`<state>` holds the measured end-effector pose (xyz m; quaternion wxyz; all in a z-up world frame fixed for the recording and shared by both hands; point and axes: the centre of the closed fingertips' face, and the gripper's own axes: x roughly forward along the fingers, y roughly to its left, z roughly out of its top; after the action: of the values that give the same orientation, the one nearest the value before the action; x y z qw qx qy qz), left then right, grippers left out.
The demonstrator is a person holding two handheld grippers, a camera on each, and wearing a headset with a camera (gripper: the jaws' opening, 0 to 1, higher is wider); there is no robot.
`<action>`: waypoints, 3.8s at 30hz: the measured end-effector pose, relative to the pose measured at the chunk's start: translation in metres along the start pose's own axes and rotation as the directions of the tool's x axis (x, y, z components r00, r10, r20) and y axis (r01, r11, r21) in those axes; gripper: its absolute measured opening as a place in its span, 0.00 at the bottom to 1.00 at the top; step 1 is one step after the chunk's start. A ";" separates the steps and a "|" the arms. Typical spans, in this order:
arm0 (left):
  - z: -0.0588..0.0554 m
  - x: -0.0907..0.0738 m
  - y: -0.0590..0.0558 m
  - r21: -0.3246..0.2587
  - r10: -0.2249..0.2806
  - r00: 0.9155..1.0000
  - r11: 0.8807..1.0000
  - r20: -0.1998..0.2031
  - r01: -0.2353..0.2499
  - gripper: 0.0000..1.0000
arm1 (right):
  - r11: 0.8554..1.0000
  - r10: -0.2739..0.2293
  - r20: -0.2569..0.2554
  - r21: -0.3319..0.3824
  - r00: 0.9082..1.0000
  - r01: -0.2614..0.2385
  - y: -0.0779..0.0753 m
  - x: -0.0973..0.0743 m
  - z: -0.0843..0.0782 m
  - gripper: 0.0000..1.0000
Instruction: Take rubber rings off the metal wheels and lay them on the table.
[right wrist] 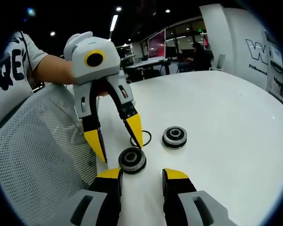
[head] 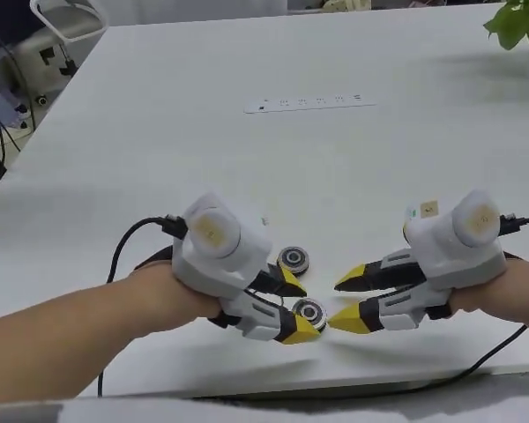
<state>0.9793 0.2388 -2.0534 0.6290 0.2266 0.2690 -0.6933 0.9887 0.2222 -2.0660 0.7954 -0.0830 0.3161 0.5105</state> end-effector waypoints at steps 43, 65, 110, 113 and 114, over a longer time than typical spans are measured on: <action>-0.006 0.005 0.008 0.071 0.083 0.997 0.994 0.000 -0.083 0.08 | 0.998 0.025 -0.030 -0.058 0.999 -0.026 0.011 0.011 -0.004 0.29; -0.007 0.005 0.009 0.064 0.098 0.995 0.993 0.007 -0.099 0.08 | 0.992 0.031 -0.025 -0.125 0.999 -0.034 0.015 0.025 0.002 0.27; -0.007 0.005 0.010 0.054 0.106 0.994 0.993 0.018 -0.107 0.07 | 0.990 0.031 -0.060 0.138 0.998 -0.023 0.010 0.014 -0.012 0.00; -0.007 0.005 0.010 0.054 0.107 0.994 0.993 0.018 -0.108 0.07 | 0.983 0.035 -0.041 0.182 0.999 -0.027 0.008 0.012 -0.011 0.00; -0.007 0.005 0.010 0.053 0.107 0.994 0.993 0.018 -0.108 0.07 | 0.981 0.033 -0.039 0.190 0.999 -0.025 0.007 0.012 -0.011 0.00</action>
<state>0.9884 0.2387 -2.0625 0.6612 0.2525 0.2326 -0.6671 0.9813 0.2291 -2.0801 0.7853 -0.0129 0.3811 0.4877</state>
